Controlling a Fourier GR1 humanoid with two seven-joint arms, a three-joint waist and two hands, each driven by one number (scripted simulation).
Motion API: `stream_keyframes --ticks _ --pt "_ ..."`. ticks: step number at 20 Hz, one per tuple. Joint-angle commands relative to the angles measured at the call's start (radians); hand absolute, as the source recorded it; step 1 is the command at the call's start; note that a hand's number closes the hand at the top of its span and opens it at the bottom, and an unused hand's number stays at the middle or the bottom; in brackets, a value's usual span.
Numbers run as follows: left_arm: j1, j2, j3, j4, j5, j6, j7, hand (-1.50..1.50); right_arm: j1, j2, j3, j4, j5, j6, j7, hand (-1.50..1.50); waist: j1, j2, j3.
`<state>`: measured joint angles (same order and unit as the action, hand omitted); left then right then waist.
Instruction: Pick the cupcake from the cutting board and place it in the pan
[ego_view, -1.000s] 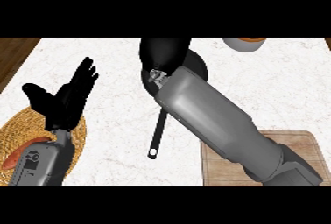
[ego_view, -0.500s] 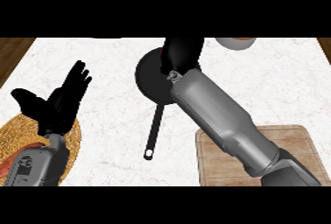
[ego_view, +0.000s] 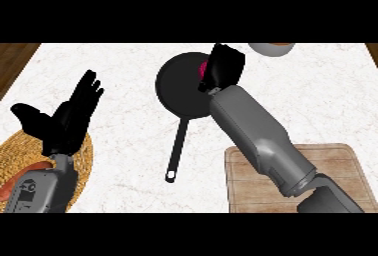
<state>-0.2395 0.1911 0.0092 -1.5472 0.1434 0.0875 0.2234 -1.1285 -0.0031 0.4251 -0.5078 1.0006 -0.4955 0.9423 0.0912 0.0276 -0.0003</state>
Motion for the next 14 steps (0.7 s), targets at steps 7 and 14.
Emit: stream_keyframes --ticks 7,14 --pt "-0.031 0.010 0.003 0.006 0.008 -0.022 0.023 0.00 0.065 0.003 -0.097 0.117 -0.237 -0.148 -0.075 -1.50 0.014 0.001 0.002" --pt "-0.028 -0.023 -0.008 0.024 -0.019 0.013 0.002 0.00 0.112 0.003 -0.132 0.041 -0.306 -0.408 -0.256 -1.50 -0.021 -0.003 0.002"
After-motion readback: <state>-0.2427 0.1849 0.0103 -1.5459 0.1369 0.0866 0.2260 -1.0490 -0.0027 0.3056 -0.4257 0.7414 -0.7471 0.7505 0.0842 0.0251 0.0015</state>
